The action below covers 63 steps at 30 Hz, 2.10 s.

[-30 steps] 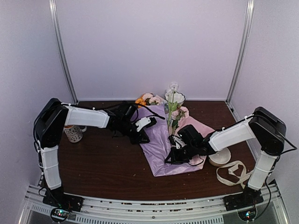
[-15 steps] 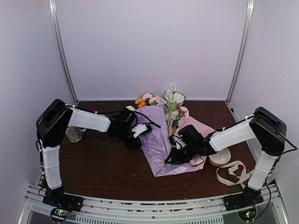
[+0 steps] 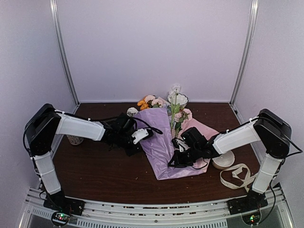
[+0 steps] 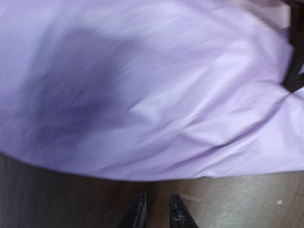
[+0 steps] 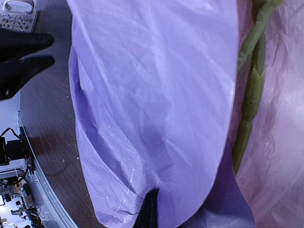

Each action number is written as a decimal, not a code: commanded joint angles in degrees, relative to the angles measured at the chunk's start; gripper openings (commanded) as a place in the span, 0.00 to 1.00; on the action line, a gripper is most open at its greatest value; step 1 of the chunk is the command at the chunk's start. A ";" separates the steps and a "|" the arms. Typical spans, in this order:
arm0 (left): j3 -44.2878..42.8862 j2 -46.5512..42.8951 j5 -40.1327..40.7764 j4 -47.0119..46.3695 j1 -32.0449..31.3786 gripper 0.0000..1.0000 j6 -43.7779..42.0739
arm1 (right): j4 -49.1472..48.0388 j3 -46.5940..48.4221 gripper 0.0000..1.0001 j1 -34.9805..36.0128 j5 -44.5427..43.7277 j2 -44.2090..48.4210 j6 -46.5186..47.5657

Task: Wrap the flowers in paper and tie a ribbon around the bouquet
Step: Press the fold line on the 2/3-folded wrapping paper, then pick up the two-thirds-folded wrapping paper from the center of the board.

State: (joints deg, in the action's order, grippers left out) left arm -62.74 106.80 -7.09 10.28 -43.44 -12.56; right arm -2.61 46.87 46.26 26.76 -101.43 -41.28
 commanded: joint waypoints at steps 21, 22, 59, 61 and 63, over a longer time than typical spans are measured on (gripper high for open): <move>-4.67 5.40 0.64 4.66 -1.97 0.19 -4.11 | 4.39 -1.50 0.00 0.42 -1.45 1.38 0.91; -4.67 4.78 -0.09 4.39 -1.65 0.19 -4.14 | 4.43 -1.57 0.00 0.43 -1.45 1.40 0.93; -45.00 29.31 4.77 11.38 -1.47 0.35 -0.80 | 27.14 6.46 0.59 -5.92 -17.85 21.35 6.67; -45.14 29.42 3.97 11.34 -1.47 0.35 -0.80 | 29.44 3.85 0.63 -10.80 -21.00 25.27 5.72; -45.17 29.51 3.48 11.15 -1.47 0.35 -0.67 | 30.04 -0.43 0.67 -15.95 -21.89 29.10 4.53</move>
State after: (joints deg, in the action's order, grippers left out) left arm -106.67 133.86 -1.08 19.84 -44.99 -14.22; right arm 19.35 52.18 38.06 13.65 -77.93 -35.94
